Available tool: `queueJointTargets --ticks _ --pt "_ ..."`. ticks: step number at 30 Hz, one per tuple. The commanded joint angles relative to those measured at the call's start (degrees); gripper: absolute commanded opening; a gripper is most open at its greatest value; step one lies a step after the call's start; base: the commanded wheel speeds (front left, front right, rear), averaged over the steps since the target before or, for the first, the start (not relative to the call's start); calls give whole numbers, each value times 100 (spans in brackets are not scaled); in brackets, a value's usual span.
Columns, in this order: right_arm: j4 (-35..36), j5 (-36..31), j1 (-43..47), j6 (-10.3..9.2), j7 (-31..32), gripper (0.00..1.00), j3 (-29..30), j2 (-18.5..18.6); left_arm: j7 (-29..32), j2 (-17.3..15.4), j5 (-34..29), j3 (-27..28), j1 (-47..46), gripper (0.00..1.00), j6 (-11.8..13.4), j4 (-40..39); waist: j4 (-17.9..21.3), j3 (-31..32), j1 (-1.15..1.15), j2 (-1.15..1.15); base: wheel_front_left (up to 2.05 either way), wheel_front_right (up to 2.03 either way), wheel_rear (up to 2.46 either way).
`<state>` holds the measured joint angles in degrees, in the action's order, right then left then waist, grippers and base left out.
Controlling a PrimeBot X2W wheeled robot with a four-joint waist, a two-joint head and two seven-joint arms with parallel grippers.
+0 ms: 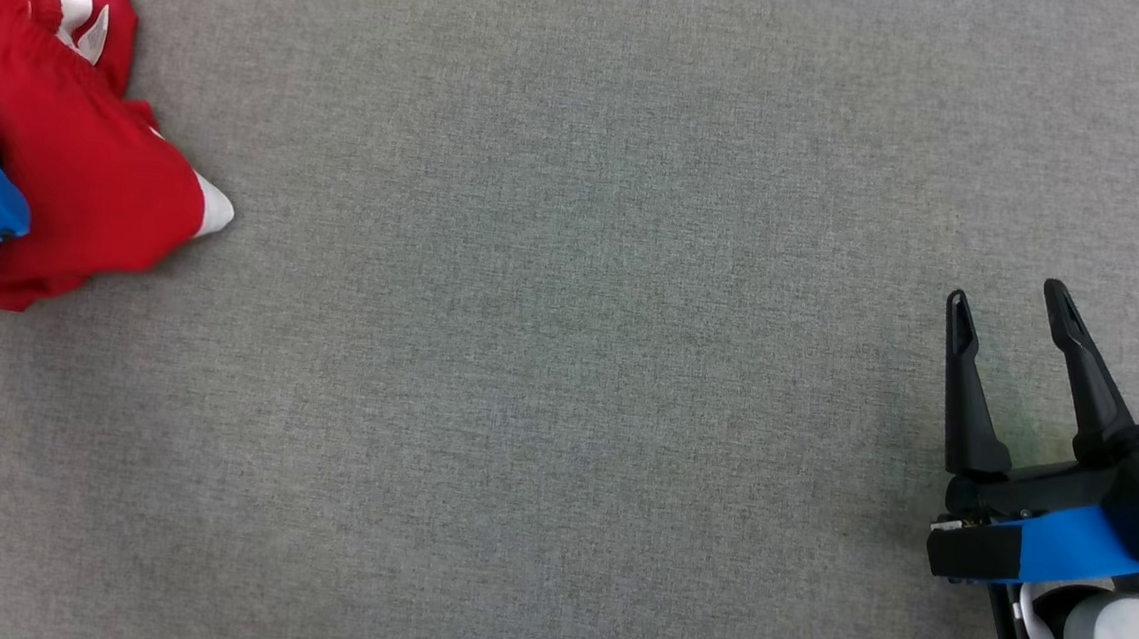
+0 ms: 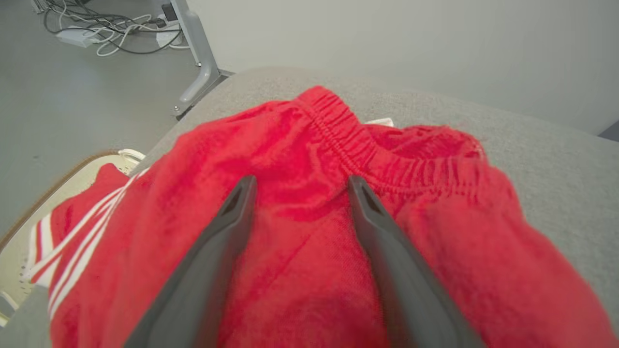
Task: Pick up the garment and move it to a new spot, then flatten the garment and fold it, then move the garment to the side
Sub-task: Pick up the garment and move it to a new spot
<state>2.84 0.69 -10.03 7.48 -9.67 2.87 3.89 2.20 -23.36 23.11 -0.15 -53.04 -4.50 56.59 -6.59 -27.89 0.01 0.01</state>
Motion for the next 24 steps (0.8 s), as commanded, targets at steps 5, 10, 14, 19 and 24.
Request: queueJointTargets --ticks 5,10,14,19,24 --pt "7 -37 -142 3 38 100 -42 -7 450 73 159 -96 -147 100 -165 624 -22 9 -1 -1 0 0 0" --pt "-56 -3 -152 3 35 100 -98 -15 687 121 264 -184 -149 0 -264 1004 -19 75 -1 -1 0 0 0" --pt "-83 32 -116 3 16 100 -124 -14 605 98 327 -243 -121 0 -283 1124 12 169 -1 -1 0 0 0" --pt "-180 62 -65 3 -32 100 -123 -24 156 31 358 -309 -266 0 -303 1019 43 391 -1 -1 0 0 0" --pt "-372 119 0 3 -124 100 -181 -57 -382 -11 261 -441 -394 0 -311 823 82 719 -1 -1 0 0 0"
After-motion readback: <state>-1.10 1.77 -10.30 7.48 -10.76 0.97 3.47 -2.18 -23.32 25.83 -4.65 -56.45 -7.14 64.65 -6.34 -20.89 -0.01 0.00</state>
